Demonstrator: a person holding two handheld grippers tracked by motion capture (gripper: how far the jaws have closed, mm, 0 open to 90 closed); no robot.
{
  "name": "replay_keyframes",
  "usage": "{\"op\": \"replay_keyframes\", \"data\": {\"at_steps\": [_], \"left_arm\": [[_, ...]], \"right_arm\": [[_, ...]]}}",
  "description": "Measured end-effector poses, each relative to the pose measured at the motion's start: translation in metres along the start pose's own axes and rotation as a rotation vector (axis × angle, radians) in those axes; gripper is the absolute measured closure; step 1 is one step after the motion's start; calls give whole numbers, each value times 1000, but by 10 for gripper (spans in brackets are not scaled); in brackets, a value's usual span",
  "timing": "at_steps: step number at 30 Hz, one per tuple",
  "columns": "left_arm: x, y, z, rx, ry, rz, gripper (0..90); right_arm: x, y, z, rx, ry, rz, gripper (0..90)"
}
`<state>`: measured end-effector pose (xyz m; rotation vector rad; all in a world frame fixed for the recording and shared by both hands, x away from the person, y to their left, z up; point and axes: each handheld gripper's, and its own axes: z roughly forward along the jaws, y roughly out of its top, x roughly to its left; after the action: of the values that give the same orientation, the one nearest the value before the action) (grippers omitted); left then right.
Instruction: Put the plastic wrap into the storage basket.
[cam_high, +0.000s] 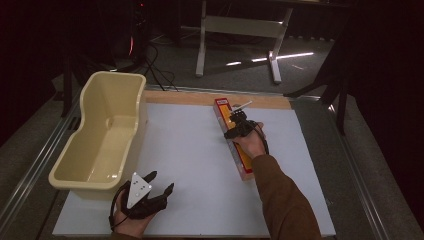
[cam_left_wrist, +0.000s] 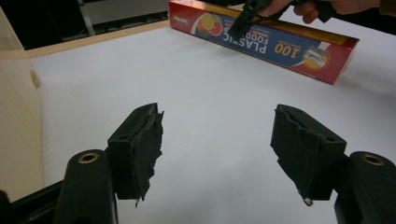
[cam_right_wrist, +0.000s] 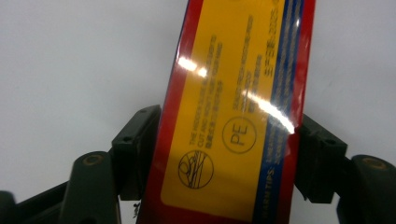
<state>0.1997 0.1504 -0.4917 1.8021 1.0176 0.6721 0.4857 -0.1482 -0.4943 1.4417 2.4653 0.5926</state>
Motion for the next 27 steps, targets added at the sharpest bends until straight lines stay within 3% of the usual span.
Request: {"op": "replay_keyframes", "data": {"at_steps": [4,5,6,11,19,23,27], "left_arm": [[-1,0,0,-2,0,2,331],[-1,0,-1,-3,2,3,331],[-1,0,0,-4,2,1,331],[-3,0,1,0,1,4,331],[-7,0,4,9,-5,19,331],[-8,0,6,13,-5,19,330],[-7,0,6,10,-5,18,329]], "right_arm": [[1,1,-2,33,-5,19,355],[4,-3,-6,81,-11,15,363],[5,-5,-7,92,-13,9,365],[20,-28,-22,153,-9,-47,366],[35,-60,-41,207,32,-87,366],[27,-54,-39,197,109,-48,341],[23,-41,-30,213,139,-36,336]]}}
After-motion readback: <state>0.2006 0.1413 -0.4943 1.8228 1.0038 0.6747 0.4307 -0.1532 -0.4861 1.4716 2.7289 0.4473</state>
